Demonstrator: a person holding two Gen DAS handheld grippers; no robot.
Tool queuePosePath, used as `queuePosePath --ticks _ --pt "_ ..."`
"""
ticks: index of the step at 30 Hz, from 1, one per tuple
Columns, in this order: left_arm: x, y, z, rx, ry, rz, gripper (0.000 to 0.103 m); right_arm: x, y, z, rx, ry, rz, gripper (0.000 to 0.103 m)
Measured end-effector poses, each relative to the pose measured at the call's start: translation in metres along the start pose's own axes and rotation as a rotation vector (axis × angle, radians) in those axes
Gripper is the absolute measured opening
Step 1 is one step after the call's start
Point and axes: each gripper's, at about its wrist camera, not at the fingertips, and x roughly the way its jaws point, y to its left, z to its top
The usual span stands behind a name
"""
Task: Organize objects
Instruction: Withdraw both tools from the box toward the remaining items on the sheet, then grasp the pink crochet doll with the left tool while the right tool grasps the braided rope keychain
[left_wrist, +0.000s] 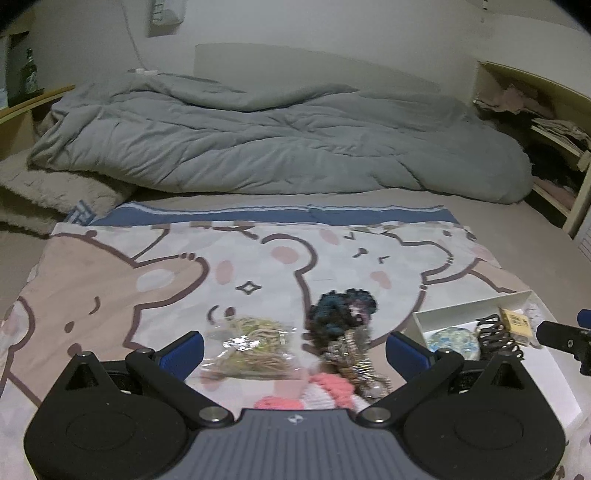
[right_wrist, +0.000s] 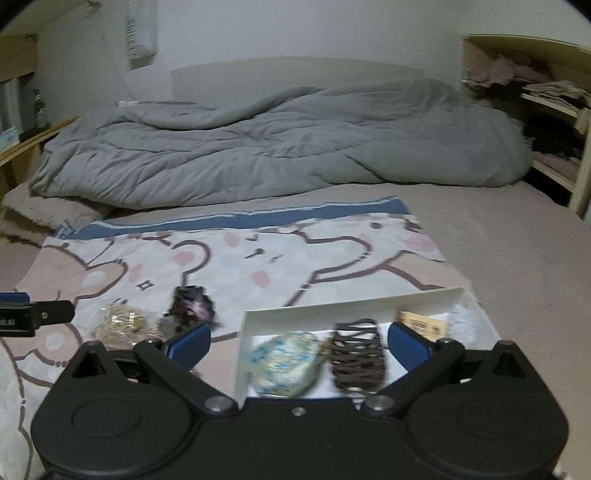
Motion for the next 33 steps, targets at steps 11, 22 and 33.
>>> queuePosePath --ticks 11,22,33 --pt "-0.002 0.034 -0.009 0.05 -0.052 0.003 0.103 0.02 0.05 0.003 -0.068 0.004 0.078 0.103" --pt "0.011 0.027 -0.025 0.265 0.014 -0.093 0.103 0.056 0.09 0.006 -0.18 0.043 0.112 0.103" --pt "0.038 -0.004 -0.046 0.584 0.109 -0.196 0.081 0.11 0.104 0.003 -0.25 0.151 0.168 0.079"
